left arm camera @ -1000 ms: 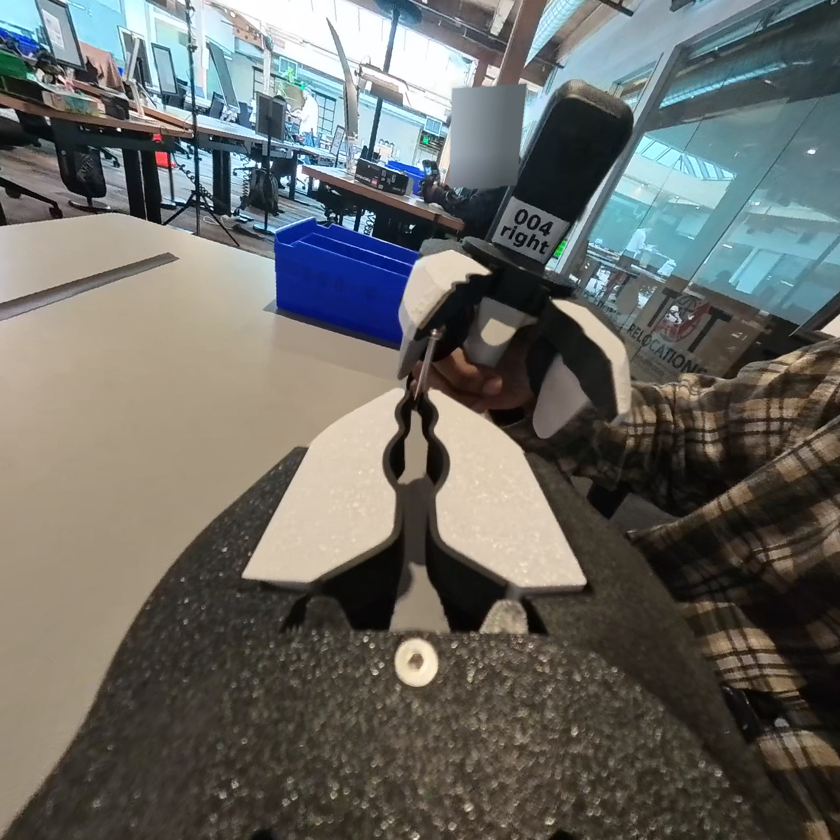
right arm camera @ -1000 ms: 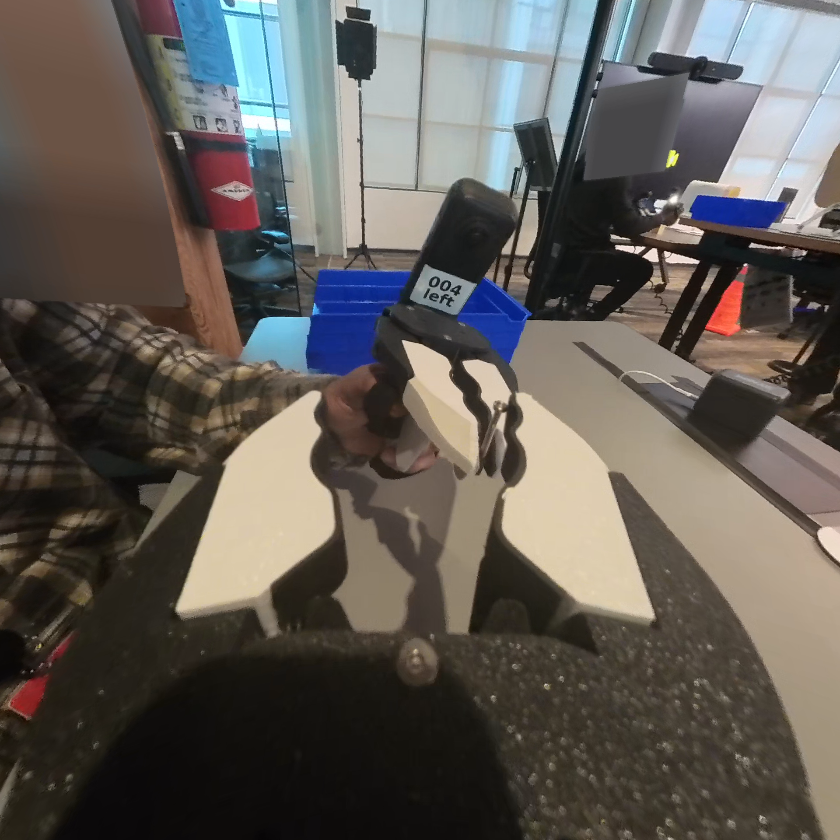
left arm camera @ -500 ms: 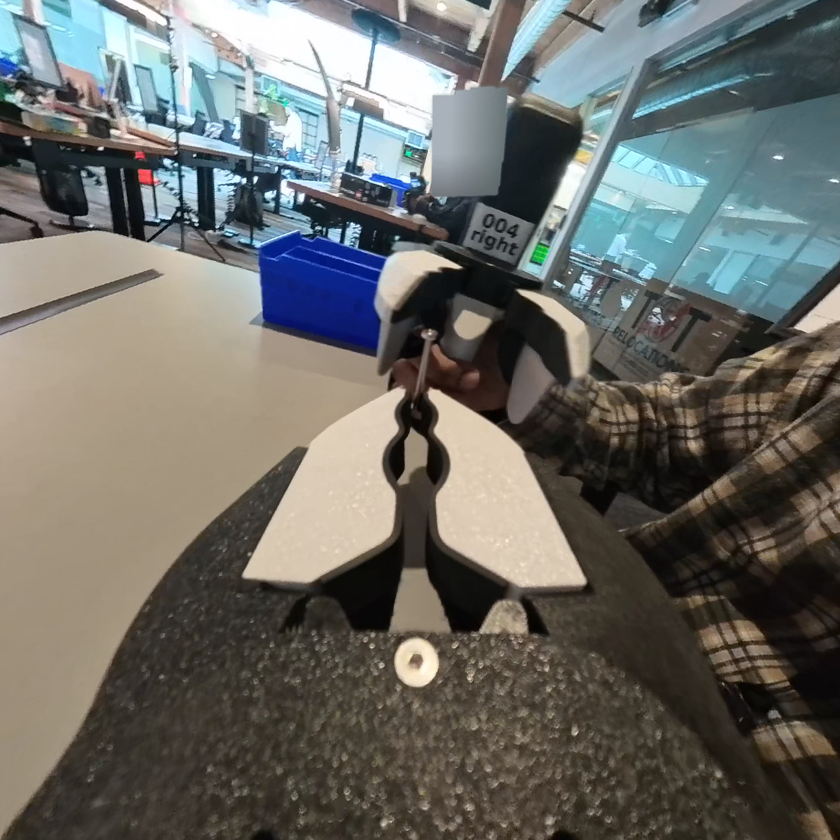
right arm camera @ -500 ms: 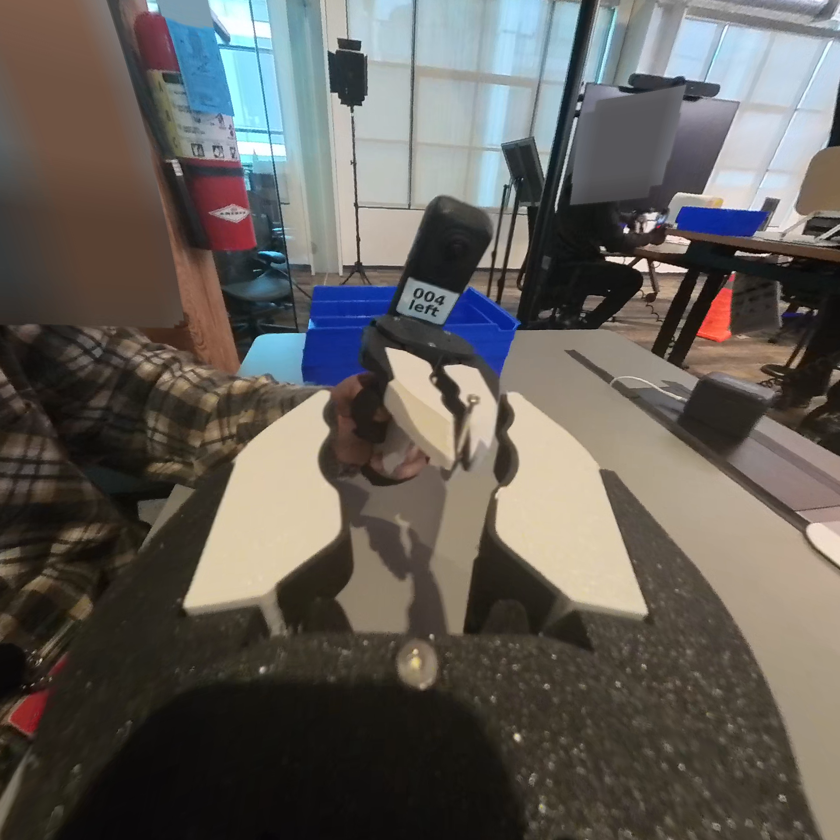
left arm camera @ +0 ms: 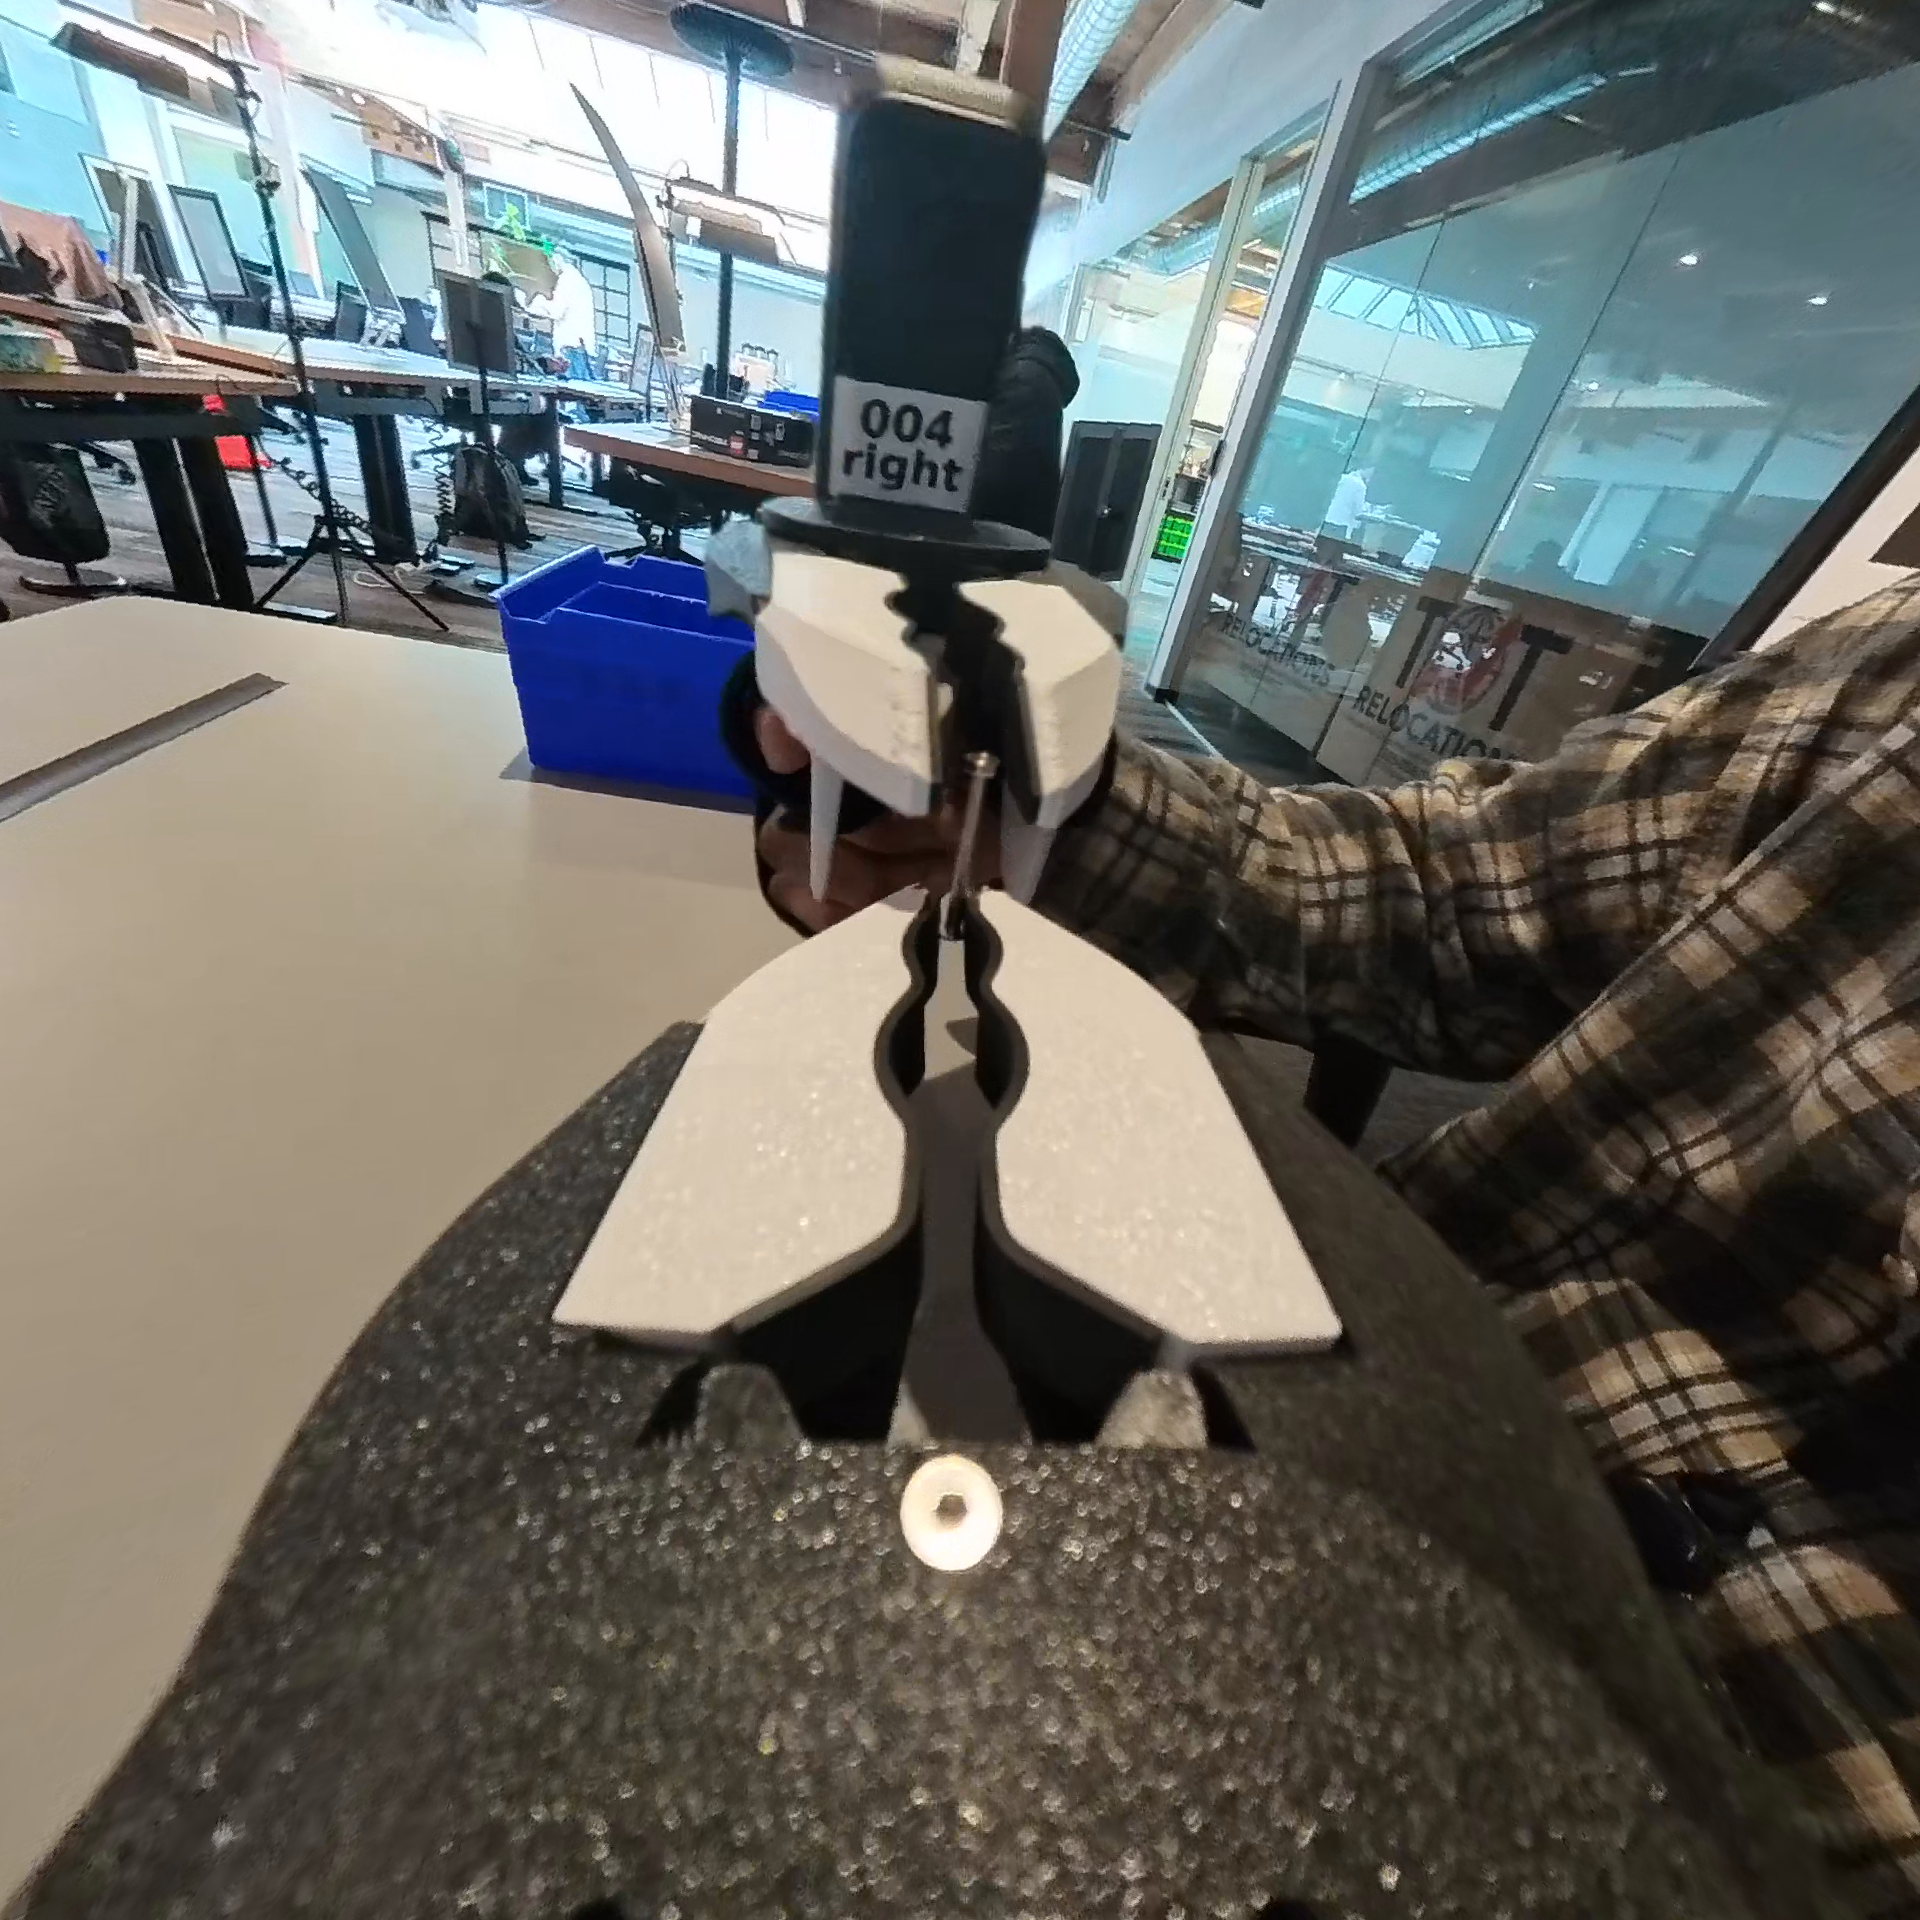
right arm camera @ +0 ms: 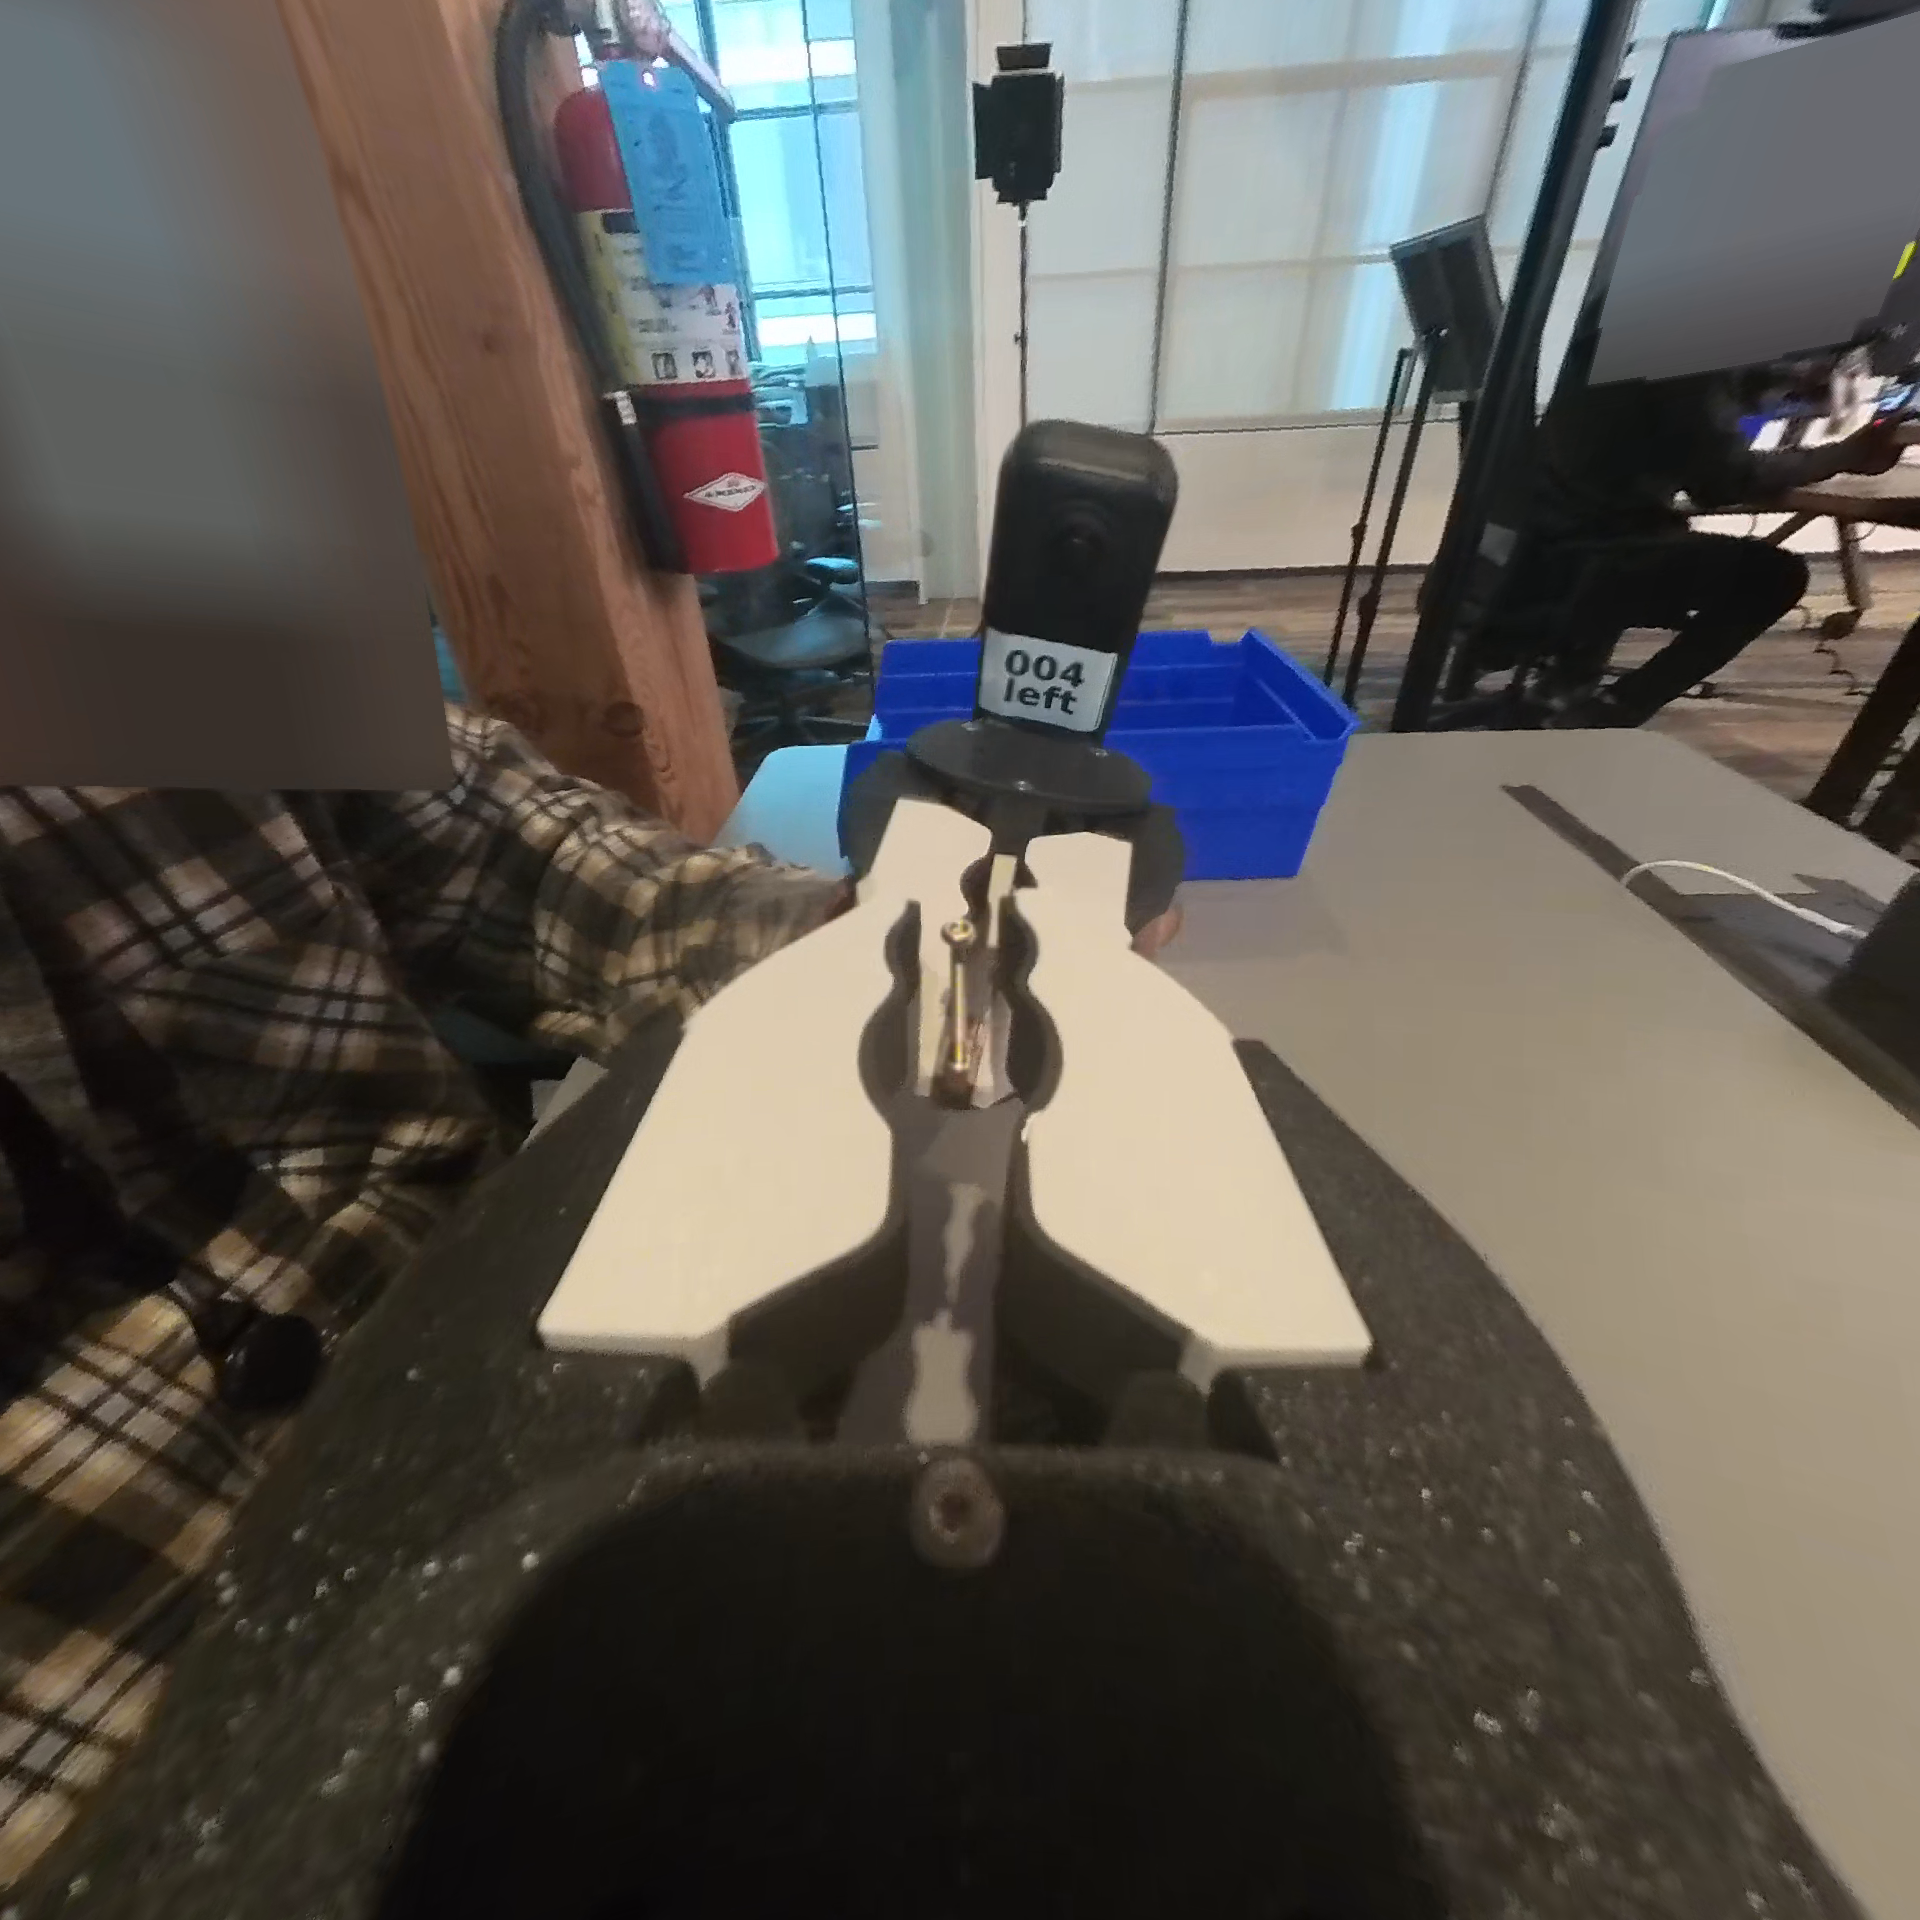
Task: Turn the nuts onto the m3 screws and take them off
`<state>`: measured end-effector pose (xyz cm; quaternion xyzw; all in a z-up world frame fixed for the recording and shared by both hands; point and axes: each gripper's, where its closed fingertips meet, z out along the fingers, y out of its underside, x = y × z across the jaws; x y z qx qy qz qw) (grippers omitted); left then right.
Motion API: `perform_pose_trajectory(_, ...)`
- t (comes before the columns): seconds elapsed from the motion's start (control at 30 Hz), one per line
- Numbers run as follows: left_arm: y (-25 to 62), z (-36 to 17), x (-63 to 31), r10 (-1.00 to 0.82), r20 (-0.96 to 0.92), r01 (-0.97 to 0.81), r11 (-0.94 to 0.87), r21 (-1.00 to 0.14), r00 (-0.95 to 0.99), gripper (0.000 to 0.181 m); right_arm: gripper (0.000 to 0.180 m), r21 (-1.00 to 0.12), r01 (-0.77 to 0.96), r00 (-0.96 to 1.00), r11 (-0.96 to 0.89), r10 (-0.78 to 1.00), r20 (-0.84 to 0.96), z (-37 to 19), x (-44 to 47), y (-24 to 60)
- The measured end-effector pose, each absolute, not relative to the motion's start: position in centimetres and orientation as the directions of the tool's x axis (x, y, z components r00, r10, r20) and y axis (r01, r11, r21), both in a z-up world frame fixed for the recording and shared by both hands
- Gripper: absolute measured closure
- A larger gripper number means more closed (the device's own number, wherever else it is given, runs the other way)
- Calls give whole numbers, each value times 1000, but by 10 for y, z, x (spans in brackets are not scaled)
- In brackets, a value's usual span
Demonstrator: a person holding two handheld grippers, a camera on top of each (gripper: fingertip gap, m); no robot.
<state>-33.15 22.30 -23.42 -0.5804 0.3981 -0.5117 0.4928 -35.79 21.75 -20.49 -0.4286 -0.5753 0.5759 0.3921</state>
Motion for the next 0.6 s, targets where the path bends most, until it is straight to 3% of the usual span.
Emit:
perform_pose_trajectory(0.27, 230, -236, -333, -956, 180, 31, -178, -984, 232, 177, 176, -998, 63, -279, -10, 960, -27, -212, -358, 222)
perform_pose_trajectory(0.6, 253, -254, -335, -865, 80, -85, -140, -986, 496, 177, 176, -991, 11, 255, -131, 959, -124, -228, -363, 257)
